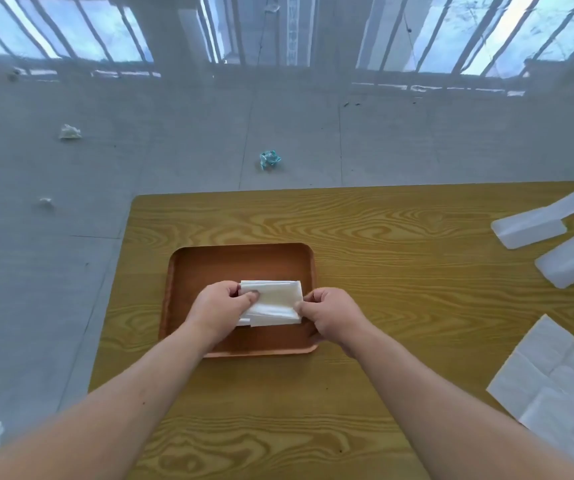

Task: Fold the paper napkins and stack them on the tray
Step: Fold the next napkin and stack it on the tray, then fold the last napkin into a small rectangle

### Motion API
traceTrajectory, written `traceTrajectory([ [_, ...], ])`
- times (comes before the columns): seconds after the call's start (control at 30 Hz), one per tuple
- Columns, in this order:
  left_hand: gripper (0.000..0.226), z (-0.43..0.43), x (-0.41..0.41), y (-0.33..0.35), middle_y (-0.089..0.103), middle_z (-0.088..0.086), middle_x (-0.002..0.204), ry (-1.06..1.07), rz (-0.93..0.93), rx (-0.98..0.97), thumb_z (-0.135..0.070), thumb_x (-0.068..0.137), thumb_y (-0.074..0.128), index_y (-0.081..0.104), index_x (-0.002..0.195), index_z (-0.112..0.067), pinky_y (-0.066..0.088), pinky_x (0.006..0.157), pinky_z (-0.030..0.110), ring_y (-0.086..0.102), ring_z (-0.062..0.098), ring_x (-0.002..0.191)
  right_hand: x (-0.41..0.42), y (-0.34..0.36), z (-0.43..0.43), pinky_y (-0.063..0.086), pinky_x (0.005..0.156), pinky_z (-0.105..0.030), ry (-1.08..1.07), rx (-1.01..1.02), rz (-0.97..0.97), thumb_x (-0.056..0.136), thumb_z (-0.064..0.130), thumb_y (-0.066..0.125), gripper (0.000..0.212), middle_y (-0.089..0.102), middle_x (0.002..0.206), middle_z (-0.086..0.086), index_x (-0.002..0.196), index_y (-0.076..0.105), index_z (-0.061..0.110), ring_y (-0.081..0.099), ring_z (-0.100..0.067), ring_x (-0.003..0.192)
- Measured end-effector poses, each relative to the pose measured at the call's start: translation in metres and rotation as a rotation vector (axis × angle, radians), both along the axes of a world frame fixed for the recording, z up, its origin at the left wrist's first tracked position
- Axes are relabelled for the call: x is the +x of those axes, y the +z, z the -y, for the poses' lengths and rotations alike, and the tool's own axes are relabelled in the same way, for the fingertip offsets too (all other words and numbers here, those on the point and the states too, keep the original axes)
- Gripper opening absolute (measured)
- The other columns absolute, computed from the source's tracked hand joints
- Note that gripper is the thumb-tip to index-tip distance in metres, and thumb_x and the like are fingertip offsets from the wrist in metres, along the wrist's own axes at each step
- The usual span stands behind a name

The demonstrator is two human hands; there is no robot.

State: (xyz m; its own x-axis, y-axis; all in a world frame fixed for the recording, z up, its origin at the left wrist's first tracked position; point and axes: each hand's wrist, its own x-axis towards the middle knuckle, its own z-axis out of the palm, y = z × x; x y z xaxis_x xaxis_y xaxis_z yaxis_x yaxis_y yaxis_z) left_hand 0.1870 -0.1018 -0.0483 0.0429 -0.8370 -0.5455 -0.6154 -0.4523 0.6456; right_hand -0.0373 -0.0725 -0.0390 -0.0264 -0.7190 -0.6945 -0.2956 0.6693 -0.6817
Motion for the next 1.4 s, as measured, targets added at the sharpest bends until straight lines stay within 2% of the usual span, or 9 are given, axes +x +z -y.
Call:
traceTrajectory([
  [0.13, 0.045, 0.005, 0.039, -0.006, 0.059, -0.009, 0.051, 0.003, 0.146, -0.053, -0.053, 0.086, 0.074, 0.062, 0.064, -0.015, 0.04, 0.054, 0.033, 0.054, 0.015, 0.052, 0.038, -0.003, 0.015, 0.058, 0.051, -0.037, 0.221, -0.05, -0.2, 0.093, 0.028, 0.065, 0.019, 0.076, 0.077, -0.01, 0.081, 0.068, 0.013, 0.062, -0.018, 0.051],
  [0.3, 0.043, 0.008, 0.049, -0.009, 0.066, -0.007, 0.063, -0.062, 0.302, -0.088, -0.056, 0.09, 0.068, 0.061, 0.067, -0.02, 0.038, 0.051, 0.032, 0.061, 0.013, 0.062, 0.059, -0.005, 0.022, 0.058, 0.065, -0.041, 0.367, -0.112, -0.431, 0.09, 0.037, 0.061, 0.024, 0.072, 0.074, 0.0, 0.077, 0.066, 0.018, 0.067, -0.021, 0.069],
  [0.4, 0.034, 0.006, 0.049, -0.008, 0.065, -0.007, 0.076, -0.105, 0.359, -0.096, -0.054, 0.091, 0.067, 0.059, 0.076, -0.024, 0.042, 0.056, 0.034, 0.061, 0.015, 0.07, 0.062, -0.01, 0.022, 0.051, 0.057, -0.034, 0.431, -0.135, -0.523, 0.092, 0.039, 0.057, 0.027, 0.067, 0.072, 0.003, 0.074, 0.063, 0.02, 0.065, -0.018, 0.07],
  [0.5, 0.034, 0.001, 0.041, -0.001, 0.056, -0.005, 0.096, -0.179, 0.439, -0.279, -0.046, 0.086, 0.074, 0.052, 0.097, -0.024, 0.05, 0.071, 0.038, 0.057, 0.02, 0.085, 0.059, -0.011, 0.016, 0.04, 0.047, -0.031, 0.46, -0.24, -0.619, 0.093, 0.045, 0.052, 0.035, 0.061, 0.065, 0.005, 0.068, 0.058, 0.021, 0.059, -0.016, 0.063],
  [0.63, 0.044, -0.006, 0.001, 0.012, 0.059, 0.007, 0.108, -0.513, 0.425, -0.578, -0.035, 0.082, 0.079, 0.057, 0.114, -0.013, 0.055, 0.078, 0.042, 0.06, 0.029, 0.094, 0.025, -0.005, -0.008, 0.032, 0.048, -0.034, 0.294, -0.451, -0.675, 0.093, 0.048, 0.047, 0.04, 0.053, 0.059, 0.006, 0.063, 0.045, 0.021, 0.051, -0.019, 0.057],
  [0.77, 0.049, -0.011, -0.06, 0.021, 0.06, 0.005, 0.127, -0.846, 0.353, -0.577, -0.042, 0.09, 0.068, 0.06, 0.131, -0.015, 0.053, 0.096, 0.045, 0.06, 0.03, 0.111, -0.05, -0.004, -0.045, 0.048, 0.081, -0.035, 0.128, -0.483, -0.737, 0.095, 0.042, 0.053, 0.017, 0.06, 0.094, 0.008, 0.093, 0.058, 0.026, 0.054, -0.015, 0.091],
  [0.87, 0.063, -0.02, -0.108, 0.017, 0.045, 0.001, 0.156, -1.04, 0.381, -0.502, -0.052, 0.094, 0.056, 0.048, 0.15, -0.024, 0.04, 0.113, 0.04, 0.045, 0.026, 0.138, -0.12, -0.005, -0.078, 0.039, 0.109, -0.041, 0.01, -0.397, -0.862, 0.096, 0.037, 0.058, 0.037, 0.06, 0.125, -0.004, 0.126, 0.056, 0.016, 0.051, -0.024, 0.122],
  [1.1, 0.073, -0.046, -0.198, -0.004, 0.012, -0.002, 0.175, -1.288, 0.44, -0.389, -0.06, 0.099, 0.046, 0.023, 0.163, -0.032, 0.015, 0.128, 0.039, 0.015, 0.023, 0.158, -0.24, -0.004, -0.158, 0.035, 0.115, -0.051, -0.308, -0.174, -0.986, 0.095, 0.032, 0.061, 0.06, 0.049, 0.147, -0.016, 0.147, 0.041, 0.009, 0.039, -0.035, 0.139],
  [1.4, 0.081, -0.068, -0.255, -0.016, 0.01, -0.006, 0.175, -1.269, 0.4, -0.343, -0.061, 0.095, 0.051, 0.017, 0.164, -0.035, 0.025, 0.125, 0.041, 0.019, 0.023, 0.157, -0.252, -0.031, -0.197, 0.014, 0.126, -0.046, -0.039, -0.086, -0.902, 0.101, 0.044, 0.044, 0.064, 0.023, 0.166, -0.014, 0.155, 0.025, 0.015, 0.012, -0.033, 0.154],
])
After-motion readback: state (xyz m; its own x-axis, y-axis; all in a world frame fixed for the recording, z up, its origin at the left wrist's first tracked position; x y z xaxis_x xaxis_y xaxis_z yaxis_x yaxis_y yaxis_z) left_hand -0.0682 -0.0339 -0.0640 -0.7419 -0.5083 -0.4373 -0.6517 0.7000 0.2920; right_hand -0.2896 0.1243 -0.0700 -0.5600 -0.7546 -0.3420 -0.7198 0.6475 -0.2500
